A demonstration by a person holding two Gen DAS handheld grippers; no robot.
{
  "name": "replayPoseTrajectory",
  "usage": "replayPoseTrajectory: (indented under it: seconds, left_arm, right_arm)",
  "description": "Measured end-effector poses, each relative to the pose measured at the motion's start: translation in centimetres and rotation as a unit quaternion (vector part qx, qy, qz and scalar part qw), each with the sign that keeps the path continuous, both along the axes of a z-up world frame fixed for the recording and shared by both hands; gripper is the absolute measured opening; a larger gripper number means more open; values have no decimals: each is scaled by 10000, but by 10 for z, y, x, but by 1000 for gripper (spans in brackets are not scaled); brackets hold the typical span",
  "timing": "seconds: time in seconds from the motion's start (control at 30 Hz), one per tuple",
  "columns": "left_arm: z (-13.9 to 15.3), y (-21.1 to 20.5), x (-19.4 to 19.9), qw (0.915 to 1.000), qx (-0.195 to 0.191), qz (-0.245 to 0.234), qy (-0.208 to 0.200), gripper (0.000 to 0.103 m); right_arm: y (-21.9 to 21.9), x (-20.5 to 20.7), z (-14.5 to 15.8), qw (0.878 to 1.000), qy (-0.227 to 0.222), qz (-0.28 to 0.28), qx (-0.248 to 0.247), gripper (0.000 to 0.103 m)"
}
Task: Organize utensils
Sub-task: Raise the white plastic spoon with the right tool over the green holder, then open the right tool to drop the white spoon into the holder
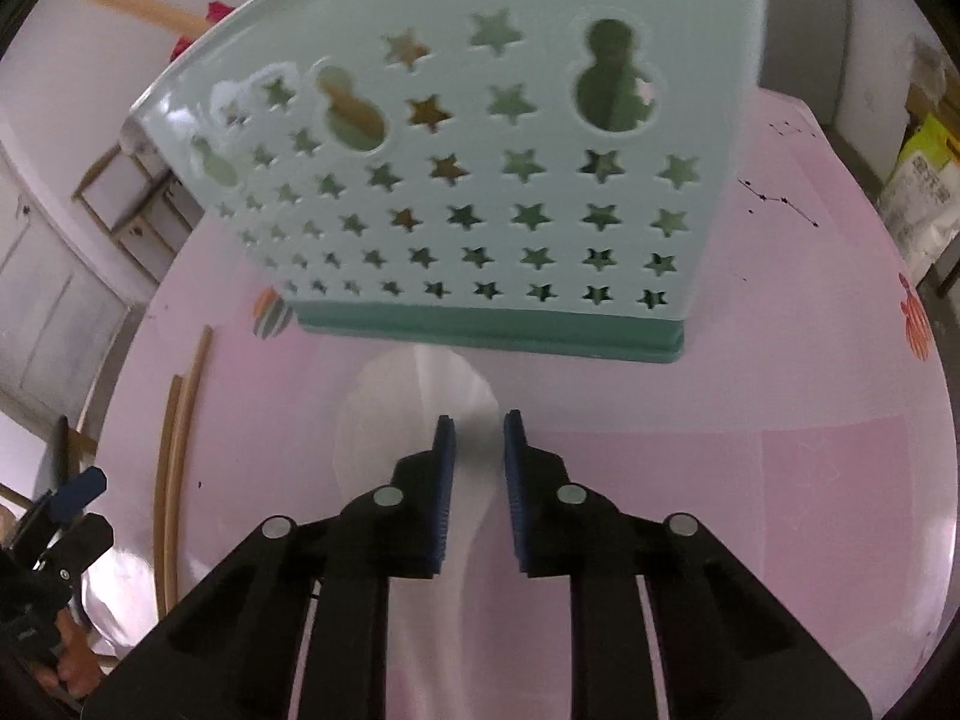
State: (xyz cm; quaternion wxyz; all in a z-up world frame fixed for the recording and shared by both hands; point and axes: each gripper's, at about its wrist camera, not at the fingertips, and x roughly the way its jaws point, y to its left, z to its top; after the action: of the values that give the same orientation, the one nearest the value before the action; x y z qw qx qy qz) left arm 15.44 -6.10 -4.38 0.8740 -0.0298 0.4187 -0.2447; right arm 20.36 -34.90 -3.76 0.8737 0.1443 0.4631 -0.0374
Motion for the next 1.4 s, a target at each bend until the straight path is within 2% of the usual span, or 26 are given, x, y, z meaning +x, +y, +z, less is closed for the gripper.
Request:
replayPoseTrajectory:
  seconds: [0.2, 0.37, 0.67, 0.8, 0.93, 1.0, 1.13, 1.4]
  left_arm:
    - [-6, 3, 2, 10000, 0, 43, 86, 77]
    - [-10, 6, 4, 9998, -10, 65, 162, 77]
    - [-13, 8, 5, 9998, -29, 67, 202, 77]
    - [-13, 8, 6, 9997, -30, 86, 206, 77]
    - [-13, 8, 6, 9997, -32, 94, 210, 77]
    - [-13, 8, 6, 9997, -32, 99, 217, 77]
    - [-12, 7, 5, 9997, -17, 117, 214, 77]
    - [-11, 9, 6, 9995, 124, 193, 204, 77]
  right_arm:
    - [12, -4, 14, 9998, -122, 148, 28, 5]
    - [22, -19, 32, 9996, -253, 144, 40, 2]
    - [-7, -81, 91, 9932, -958, -655, -47, 2]
    - [-33, -109, 136, 9794, -1561, -1245, -318, 2]
    - [-56, -124, 179, 9522, -2236, -1898, -850, 2]
    - [-66, -123, 193, 9415, -2526, -2082, -800, 2]
    - [-82, -103, 203, 9231, -3008, -2291, -694, 2]
    - [-101, -45, 185, 8980, -3416, -2739, -428, 2]
